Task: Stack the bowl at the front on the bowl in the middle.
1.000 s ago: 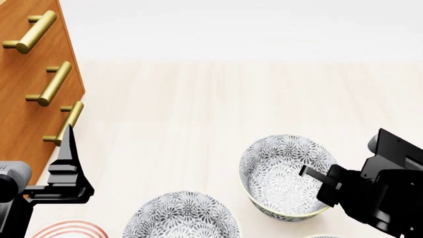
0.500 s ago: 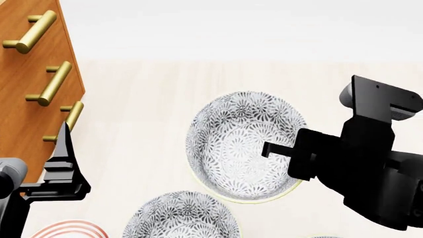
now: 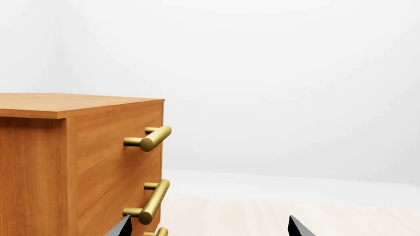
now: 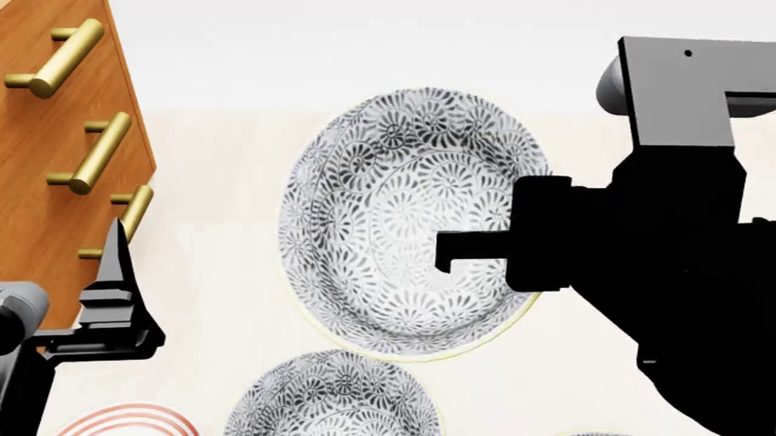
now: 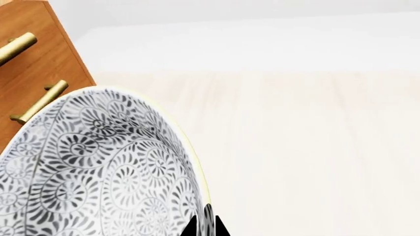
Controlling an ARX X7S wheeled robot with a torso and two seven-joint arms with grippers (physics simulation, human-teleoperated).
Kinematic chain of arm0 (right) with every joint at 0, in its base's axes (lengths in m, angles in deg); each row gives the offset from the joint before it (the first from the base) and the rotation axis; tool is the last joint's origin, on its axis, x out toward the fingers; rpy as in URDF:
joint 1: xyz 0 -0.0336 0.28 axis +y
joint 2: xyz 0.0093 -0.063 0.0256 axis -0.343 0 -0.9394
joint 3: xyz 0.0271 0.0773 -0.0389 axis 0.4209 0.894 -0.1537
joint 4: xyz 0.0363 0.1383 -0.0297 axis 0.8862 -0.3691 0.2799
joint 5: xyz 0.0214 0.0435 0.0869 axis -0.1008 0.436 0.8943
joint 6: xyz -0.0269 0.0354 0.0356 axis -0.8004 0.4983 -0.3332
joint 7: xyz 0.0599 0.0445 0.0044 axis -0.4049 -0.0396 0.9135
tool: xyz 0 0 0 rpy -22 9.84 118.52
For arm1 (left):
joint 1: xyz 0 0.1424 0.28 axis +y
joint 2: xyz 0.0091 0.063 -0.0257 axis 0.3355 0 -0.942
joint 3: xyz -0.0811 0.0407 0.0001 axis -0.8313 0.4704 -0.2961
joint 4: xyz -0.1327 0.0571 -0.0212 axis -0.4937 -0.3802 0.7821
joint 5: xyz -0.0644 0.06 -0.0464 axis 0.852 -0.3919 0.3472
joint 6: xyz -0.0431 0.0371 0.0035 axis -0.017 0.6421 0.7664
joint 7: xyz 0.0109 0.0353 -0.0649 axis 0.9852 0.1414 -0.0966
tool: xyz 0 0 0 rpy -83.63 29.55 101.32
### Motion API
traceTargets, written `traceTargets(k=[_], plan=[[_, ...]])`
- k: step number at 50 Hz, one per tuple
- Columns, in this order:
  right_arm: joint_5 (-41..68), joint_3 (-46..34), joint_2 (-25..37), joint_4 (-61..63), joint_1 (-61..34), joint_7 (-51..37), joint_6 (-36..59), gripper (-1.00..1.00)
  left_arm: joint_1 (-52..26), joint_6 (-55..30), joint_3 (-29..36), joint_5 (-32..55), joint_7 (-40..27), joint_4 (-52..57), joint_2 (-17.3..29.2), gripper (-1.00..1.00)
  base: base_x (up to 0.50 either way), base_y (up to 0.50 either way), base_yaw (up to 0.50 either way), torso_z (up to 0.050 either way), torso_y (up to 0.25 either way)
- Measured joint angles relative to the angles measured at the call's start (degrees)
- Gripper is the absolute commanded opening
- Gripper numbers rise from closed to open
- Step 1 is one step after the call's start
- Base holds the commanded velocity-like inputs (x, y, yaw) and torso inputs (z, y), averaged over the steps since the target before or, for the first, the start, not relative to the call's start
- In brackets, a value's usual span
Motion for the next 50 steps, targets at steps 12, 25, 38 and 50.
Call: traceTargets(k=[12, 25, 38, 50], plan=[[8.6, -2.95, 1.25, 6.56, 3.76, -4.46, -4.38, -1.0, -1.04, -1.19, -0.72, 1.11, -0.8, 0.53, 0.15, 1.0, 0.0, 0.0, 0.0, 0.0, 0.0], [8.3, -2.83, 0.54, 9.97, 9.7, -2.38, -4.66, -1.0, -2.17, -2.62, -1.38, 2.32, -1.68, 1.44, 0.31, 1.0, 0.0, 0.0, 0.0, 0.0, 0.0], [-1.71, -0.96, -2.12, 7.59, 13.29, 6.41, -1.61, -1.0, -2.45, -2.43, -1.1, 2.65, -1.87, 1.17, 0.54, 1.0, 0.0, 0.0, 0.0, 0.0, 0.001], [-12.89, -1.12, -4.39, 4.27, 15.24, 16.43, 0.04, -1.0, -2.42, -2.41, -0.86, 2.93, -2.11, 1.38, 0.89, 1.0, 0.0, 0.0, 0.0, 0.0, 0.0]])
